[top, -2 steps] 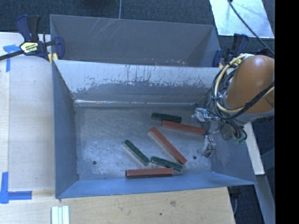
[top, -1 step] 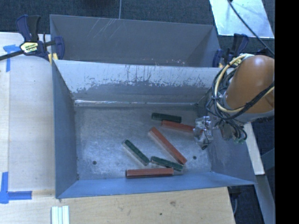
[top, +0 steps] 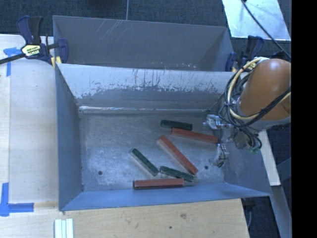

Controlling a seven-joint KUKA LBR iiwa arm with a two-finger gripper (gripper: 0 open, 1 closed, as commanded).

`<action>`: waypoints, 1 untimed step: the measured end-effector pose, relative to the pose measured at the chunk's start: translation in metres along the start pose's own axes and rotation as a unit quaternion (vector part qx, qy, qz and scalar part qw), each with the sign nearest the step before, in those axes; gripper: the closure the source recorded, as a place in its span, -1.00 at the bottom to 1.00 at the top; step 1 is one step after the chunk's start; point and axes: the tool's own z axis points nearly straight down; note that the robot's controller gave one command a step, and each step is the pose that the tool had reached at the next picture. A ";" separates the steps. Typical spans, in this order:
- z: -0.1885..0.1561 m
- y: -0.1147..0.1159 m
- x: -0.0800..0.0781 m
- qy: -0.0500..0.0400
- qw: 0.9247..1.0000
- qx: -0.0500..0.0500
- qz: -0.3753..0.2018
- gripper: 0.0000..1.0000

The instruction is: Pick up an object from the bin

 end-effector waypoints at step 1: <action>0.071 -0.016 -0.076 0.000 0.998 0.000 -0.062 -1.00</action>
Offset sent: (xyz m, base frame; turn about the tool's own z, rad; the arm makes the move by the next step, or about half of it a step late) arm 0.0751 -0.0158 -0.0680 -0.1231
